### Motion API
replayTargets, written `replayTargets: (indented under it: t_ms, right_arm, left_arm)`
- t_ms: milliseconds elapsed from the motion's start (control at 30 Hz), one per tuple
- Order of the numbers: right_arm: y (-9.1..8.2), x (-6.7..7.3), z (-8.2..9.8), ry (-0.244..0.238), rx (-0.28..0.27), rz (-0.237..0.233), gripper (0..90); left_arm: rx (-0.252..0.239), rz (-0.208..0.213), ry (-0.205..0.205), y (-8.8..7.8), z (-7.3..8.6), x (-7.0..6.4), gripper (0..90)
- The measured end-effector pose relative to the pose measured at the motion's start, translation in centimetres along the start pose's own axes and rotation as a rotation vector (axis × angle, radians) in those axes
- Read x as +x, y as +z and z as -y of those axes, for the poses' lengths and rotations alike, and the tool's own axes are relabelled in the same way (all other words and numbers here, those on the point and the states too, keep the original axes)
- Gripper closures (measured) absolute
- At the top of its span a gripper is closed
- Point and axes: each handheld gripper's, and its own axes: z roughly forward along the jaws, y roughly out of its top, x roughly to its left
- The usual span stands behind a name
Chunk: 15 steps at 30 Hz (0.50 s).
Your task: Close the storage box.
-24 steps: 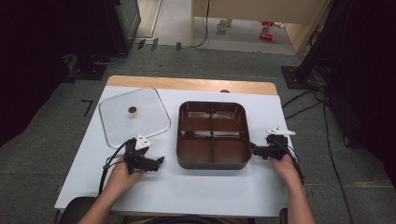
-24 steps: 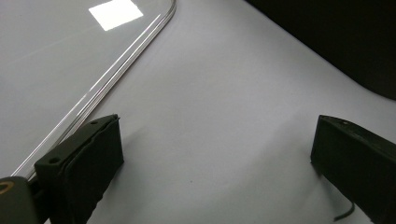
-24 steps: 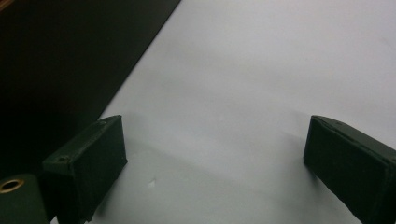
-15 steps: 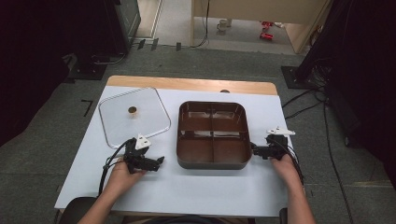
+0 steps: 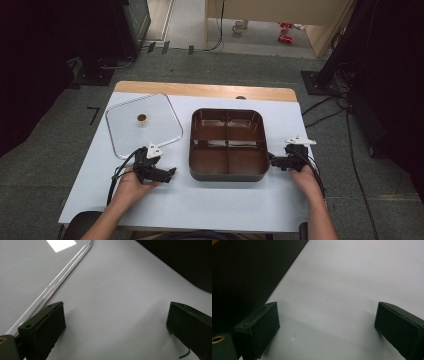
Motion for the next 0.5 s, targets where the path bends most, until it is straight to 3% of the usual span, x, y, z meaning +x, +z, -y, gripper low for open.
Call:
replayTargets:
  t_ms: [167, 333, 400, 500]
  right_arm:
    - [0.0, 0.0, -0.01, 0.002, 0.001, 0.0, 5.1]
    - [0.0, -0.01, 0.0, 0.001, 0.0, -0.001, 5.1]
    - [0.0, -0.01, 0.0, 0.0, 0.0, 0.0, 5.1]
    - [0.0, -0.01, -0.01, 0.0, 0.001, -0.001, 5.1]
  left_arm:
    - [0.038, 0.009, 0.011, -0.04, -0.49, 0.07, 2.8]
    - [0.042, 0.034, 0.031, -0.21, -0.68, 0.15, 8.2]
    - [0.037, 0.04, 0.029, -0.32, -0.73, 0.26, 14.3]
    - [0.045, 0.067, 0.015, -0.43, -0.94, 0.71, 14.6]
